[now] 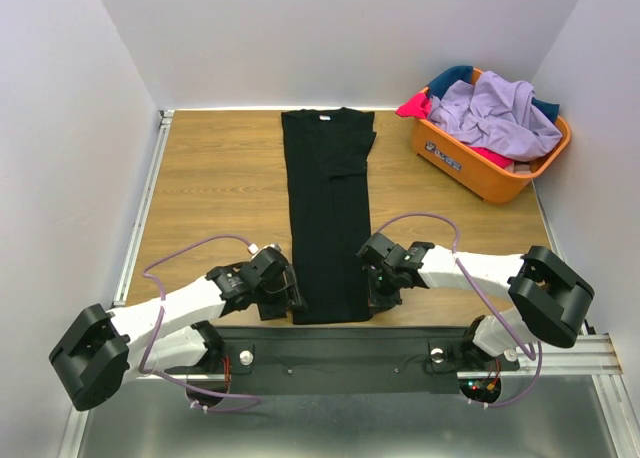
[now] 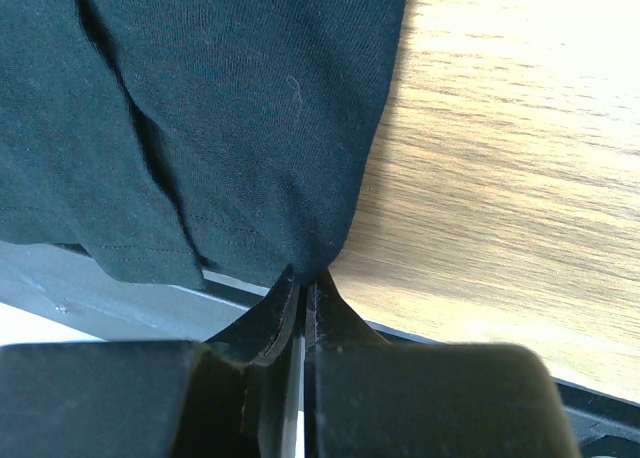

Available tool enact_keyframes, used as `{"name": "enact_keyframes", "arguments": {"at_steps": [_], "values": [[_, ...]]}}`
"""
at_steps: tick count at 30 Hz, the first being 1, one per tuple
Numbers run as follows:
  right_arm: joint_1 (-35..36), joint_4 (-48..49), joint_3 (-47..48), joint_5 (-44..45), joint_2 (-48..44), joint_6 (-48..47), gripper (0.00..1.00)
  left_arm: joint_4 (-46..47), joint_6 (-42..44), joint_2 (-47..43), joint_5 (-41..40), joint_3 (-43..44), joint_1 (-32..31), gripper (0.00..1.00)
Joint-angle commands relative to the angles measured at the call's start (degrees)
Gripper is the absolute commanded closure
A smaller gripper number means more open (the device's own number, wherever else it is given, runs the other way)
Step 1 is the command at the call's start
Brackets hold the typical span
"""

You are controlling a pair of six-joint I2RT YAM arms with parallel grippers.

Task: Fold and stack the t-shirts
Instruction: Fold the tshirt

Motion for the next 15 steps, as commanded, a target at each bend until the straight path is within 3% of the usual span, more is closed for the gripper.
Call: {"name": "enact_keyframes", "arguments": {"at_steps": [1,6,13,15], "values": [[0.22,-3.91,-0.08,4.26,-0.47,-0.54,0.96,1.86,2.53,1.48,0.57,0.23,-0.14,0.30],[0.31,-4.09,-0.26,4.35,-0.91,-0.01,0.96,4.05,2.27,0.34,1.80,-3.02,-0.14,0.32],[0.31,-4.09,0.18,4.52,-0.47,0.61,0.96,5.02,2.09,-2.04,2.51,-4.78,-0.14,0.44],[0.31,-4.00,0.53,4.61,-0.30,0.69,0.96,5.72,2.00,-2.39,2.86,-5.40,-0.14,0.52]]}}
